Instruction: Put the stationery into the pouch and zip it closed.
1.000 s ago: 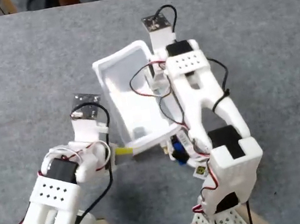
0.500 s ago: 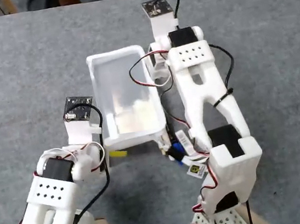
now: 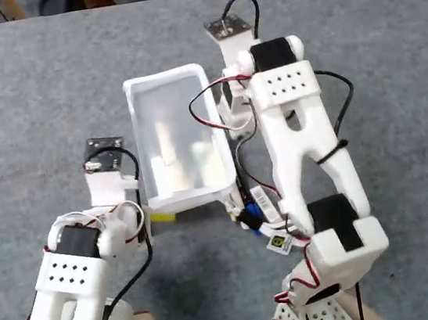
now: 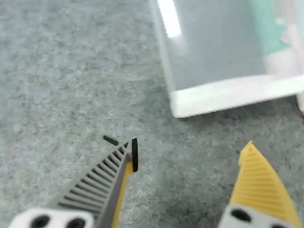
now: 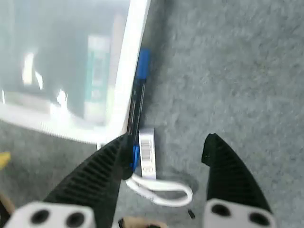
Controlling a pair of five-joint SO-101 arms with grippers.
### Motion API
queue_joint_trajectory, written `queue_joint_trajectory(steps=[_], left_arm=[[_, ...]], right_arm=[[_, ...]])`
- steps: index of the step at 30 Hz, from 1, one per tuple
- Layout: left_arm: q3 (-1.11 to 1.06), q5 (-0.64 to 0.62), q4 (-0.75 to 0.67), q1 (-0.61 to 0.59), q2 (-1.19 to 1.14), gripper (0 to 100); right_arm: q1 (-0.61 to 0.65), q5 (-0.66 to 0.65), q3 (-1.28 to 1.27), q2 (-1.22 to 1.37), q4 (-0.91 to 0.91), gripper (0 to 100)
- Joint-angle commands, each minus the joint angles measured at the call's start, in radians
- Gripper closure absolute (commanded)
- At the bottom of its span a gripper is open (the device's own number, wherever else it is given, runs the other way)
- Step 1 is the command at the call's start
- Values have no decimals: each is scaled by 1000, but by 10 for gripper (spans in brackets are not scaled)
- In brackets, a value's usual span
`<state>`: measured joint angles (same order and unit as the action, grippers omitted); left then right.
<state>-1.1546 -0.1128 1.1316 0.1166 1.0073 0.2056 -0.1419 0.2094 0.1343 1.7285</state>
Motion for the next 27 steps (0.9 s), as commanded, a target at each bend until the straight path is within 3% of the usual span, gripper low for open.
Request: queue_joint_trajectory(steps=[1,8,27], left_arm=[[13,8,0,-58,12,657],[13,8,2,-81,12,657],[7,8,2,-81,12,657]], right_arm=[[41,-44,-107,-97,9,755],[163,-81,-429,-239,-89,755],[209,-83,-900,-397,-307,756]])
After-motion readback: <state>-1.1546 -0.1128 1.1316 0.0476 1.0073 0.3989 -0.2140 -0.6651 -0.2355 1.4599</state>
